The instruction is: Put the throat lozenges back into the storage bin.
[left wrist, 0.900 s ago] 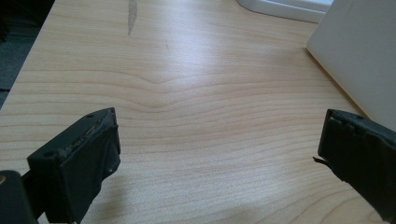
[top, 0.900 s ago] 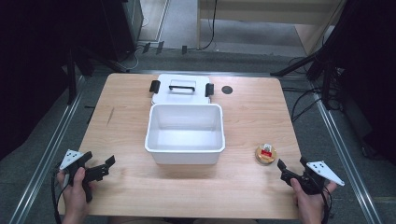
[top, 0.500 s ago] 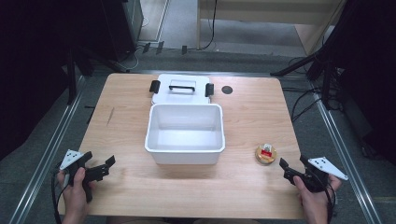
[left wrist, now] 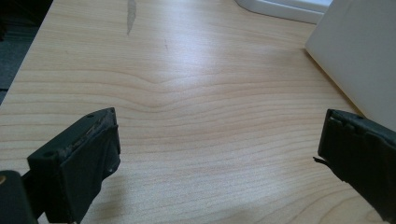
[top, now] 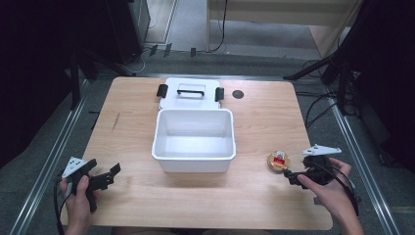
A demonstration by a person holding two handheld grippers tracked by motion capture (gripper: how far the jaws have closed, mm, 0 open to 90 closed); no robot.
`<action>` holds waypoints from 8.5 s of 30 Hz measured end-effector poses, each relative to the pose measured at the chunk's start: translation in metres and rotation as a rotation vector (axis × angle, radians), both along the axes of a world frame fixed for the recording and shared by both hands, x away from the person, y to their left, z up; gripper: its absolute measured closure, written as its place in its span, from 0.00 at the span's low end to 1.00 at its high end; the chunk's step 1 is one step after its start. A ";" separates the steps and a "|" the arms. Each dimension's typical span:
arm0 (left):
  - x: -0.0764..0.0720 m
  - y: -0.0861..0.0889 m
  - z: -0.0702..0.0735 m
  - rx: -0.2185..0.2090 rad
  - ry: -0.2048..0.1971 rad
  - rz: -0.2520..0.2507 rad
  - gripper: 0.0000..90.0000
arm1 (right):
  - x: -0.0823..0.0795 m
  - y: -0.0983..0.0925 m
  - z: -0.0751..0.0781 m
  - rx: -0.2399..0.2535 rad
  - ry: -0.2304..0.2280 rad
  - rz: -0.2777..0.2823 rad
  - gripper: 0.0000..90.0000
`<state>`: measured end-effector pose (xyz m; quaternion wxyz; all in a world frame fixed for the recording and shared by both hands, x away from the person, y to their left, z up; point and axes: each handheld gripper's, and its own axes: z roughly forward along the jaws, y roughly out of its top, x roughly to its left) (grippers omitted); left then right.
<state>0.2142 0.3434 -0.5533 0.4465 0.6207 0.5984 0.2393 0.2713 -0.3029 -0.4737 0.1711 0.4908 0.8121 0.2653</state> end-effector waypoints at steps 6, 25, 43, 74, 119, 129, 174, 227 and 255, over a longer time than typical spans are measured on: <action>0.000 0.000 0.000 -0.002 0.001 0.000 0.00 | 0.021 0.020 0.003 -0.131 0.177 0.080 0.03; 0.000 0.001 0.000 -0.008 0.004 0.002 0.00 | 0.072 0.052 0.004 -0.252 0.434 0.046 0.00; 0.000 0.001 0.000 -0.010 0.004 0.003 0.00 | 0.097 0.064 -0.027 -0.306 0.503 -0.084 0.06; 0.000 0.001 0.000 -0.010 0.003 0.003 0.00 | 0.097 0.085 0.023 -0.292 0.429 0.049 0.23; 0.001 0.002 0.000 -0.021 0.000 0.003 0.00 | 0.100 0.187 0.123 -0.371 0.272 0.414 0.23; 0.001 0.002 0.000 -0.024 -0.002 0.005 0.00 | 0.100 0.217 0.123 -0.389 0.251 0.490 0.23; 0.001 -0.003 0.001 0.035 -0.017 0.032 0.00 | 0.105 0.256 0.057 -0.537 0.206 0.853 0.23; 0.001 -0.002 0.001 0.030 -0.010 0.025 0.00 | 0.095 0.255 0.093 -0.499 0.131 0.758 0.23; 0.001 -0.002 0.001 0.031 -0.012 0.025 0.00 | 0.092 0.171 0.107 -0.407 0.114 0.592 0.21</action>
